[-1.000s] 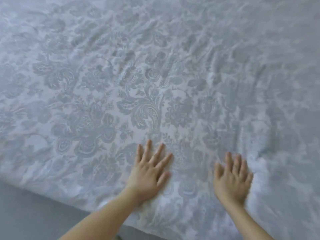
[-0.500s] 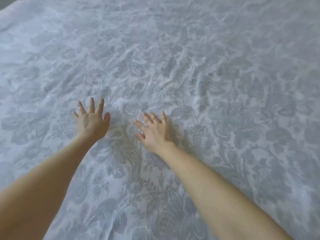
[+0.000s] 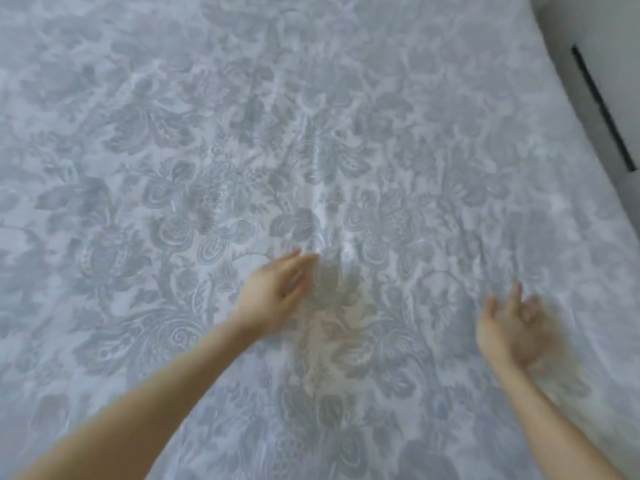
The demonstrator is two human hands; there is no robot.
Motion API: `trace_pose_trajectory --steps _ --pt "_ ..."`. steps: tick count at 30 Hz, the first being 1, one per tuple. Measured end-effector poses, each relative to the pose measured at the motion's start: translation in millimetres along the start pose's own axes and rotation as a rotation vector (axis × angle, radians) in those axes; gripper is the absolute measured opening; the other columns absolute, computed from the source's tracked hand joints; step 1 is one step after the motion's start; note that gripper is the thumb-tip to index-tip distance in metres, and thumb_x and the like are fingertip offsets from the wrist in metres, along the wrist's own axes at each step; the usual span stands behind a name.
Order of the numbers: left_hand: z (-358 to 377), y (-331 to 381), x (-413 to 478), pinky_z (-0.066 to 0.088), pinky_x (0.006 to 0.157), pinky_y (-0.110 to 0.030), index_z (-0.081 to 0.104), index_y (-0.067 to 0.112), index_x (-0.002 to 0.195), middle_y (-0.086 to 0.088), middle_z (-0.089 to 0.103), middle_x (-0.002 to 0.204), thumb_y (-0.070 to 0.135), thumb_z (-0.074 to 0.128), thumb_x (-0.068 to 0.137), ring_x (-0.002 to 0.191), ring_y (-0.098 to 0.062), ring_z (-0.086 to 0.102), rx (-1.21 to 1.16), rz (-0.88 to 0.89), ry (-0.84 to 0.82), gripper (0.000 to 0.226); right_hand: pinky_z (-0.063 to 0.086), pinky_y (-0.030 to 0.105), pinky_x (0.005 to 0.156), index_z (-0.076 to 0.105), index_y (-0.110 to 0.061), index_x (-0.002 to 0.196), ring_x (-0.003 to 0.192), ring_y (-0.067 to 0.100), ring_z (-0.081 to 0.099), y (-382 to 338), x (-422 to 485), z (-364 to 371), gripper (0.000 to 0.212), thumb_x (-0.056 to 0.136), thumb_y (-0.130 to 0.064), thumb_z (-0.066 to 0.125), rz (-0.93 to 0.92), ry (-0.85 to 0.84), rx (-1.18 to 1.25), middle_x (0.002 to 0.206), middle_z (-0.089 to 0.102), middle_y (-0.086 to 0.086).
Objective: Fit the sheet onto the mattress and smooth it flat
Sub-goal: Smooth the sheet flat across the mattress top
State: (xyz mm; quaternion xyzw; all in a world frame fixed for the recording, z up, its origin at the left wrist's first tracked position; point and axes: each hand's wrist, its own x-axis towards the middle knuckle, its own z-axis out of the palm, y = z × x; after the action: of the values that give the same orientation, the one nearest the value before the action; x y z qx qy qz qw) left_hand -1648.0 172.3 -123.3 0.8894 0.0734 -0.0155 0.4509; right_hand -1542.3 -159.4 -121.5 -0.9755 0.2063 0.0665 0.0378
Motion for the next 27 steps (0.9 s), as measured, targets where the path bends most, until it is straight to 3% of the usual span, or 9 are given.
trace_pose_trajectory --steps 3,7,11,16,19,21,23,25,27 --pt "-50.6 -31.2 53.8 0.025 0.113 -0.041 0.041 0.015 0.142 -0.01 0.042 0.147 0.024 0.044 0.097 0.142 -0.03 0.027 0.316 -0.178 0.31 0.046 0.007 0.052 0.115 0.019 -0.02 0.151 0.143 0.034 0.019 -129.5 -15.9 12.8 0.061 0.095 -0.044 0.018 -0.539 0.109 -0.033 0.156 0.019 0.016" --pt "-81.6 -76.5 110.5 0.008 0.112 -0.062 0.022 0.024 0.149 -0.015 0.017 0.156 0.044 0.025 0.095 0.141 -0.044 0.01 0.549 -0.549 0.271 0.057 -0.005 0.054 0.116 0.013 -0.033 0.15 0.147 0.022 0.004 -234.3 -36.7 35.9 0.051 0.101 -0.043 0.021 -1.096 -0.024 -0.149 0.16 0.008 0.004" --pt "-38.3 -60.2 141.6 -0.002 0.111 -0.065 0.01 0.038 0.148 -0.005 0.0 0.16 0.058 0.017 0.094 0.142 -0.046 -0.006 0.644 -0.608 0.156 0.058 -0.009 0.054 0.115 0.004 -0.038 0.15 0.147 0.015 -0.006 -186.7 60.8 41.6 0.056 0.097 -0.055 0.009 -0.927 -0.079 -0.156 0.16 -0.002 -0.004" --pt "138.1 66.3 186.9 -0.009 0.115 -0.057 0.002 0.042 0.148 0.002 -0.006 0.16 0.055 0.011 0.095 0.143 -0.041 -0.013 0.718 -0.19 0.027 0.055 0.0 0.051 0.117 0.015 -0.031 0.15 0.147 0.014 0.005 48.6 181.5 23.3 0.059 0.095 -0.052 0.008 -0.349 0.107 -0.115 0.159 0.011 -0.001" --pt "251.2 147.6 148.2 -0.012 0.115 -0.052 0.004 0.042 0.148 0.003 -0.005 0.16 0.05 0.011 0.098 0.143 -0.038 -0.018 0.663 0.114 -0.17 0.052 -0.001 0.053 0.116 0.009 -0.032 0.152 0.147 0.014 -0.003 185.5 177.9 4.7 0.054 0.099 -0.046 0.009 0.05 0.0 -0.121 0.16 0.001 -0.003" --pt "293.3 183.5 116.4 -0.012 0.117 -0.045 0.011 0.041 0.148 0.008 0.0 0.159 0.05 0.009 0.097 0.145 -0.031 -0.014 0.505 0.265 -0.376 0.052 0.001 0.055 0.115 0.007 -0.03 0.152 0.147 0.018 -0.003 213.7 167.5 -12.8 0.054 0.1 -0.044 0.011 0.182 -0.033 -0.109 0.16 0.0 0.002" --pt "296.2 203.6 100.9 0.004 0.119 -0.032 0.032 0.036 0.144 0.012 0.025 0.154 0.047 0.018 0.099 0.147 -0.018 0.012 0.106 0.173 -0.423 0.048 0.003 0.057 0.115 0.009 -0.026 0.152 0.147 0.027 0.006 193.1 145.7 -19.6 0.056 0.1 -0.043 0.015 0.098 0.024 -0.05 0.159 0.007 0.011" --pt "268.7 210.5 92.3 0.025 0.112 -0.021 0.05 0.027 0.134 0.014 0.049 0.137 0.031 0.038 0.101 0.134 -0.008 0.039 -0.357 -0.162 -0.196 0.036 0.006 0.058 0.115 0.019 -0.023 0.151 0.144 0.033 0.018 151.6 94.2 -21.9 0.055 0.099 -0.043 0.018 -0.186 0.132 0.019 0.156 0.02 0.015" --pt "227.6 180.3 86.1 0.034 0.105 -0.022 0.052 0.024 0.133 0.012 0.055 0.128 0.026 0.044 0.098 0.124 -0.008 0.049 -0.307 -0.304 0.133 0.036 0.009 0.06 0.114 0.03 -0.024 0.147 0.141 0.033 0.026 116.1 24.5 -9.0 0.053 0.098 -0.042 0.023 -0.61 0.093 0.076 0.153 0.03 0.014"
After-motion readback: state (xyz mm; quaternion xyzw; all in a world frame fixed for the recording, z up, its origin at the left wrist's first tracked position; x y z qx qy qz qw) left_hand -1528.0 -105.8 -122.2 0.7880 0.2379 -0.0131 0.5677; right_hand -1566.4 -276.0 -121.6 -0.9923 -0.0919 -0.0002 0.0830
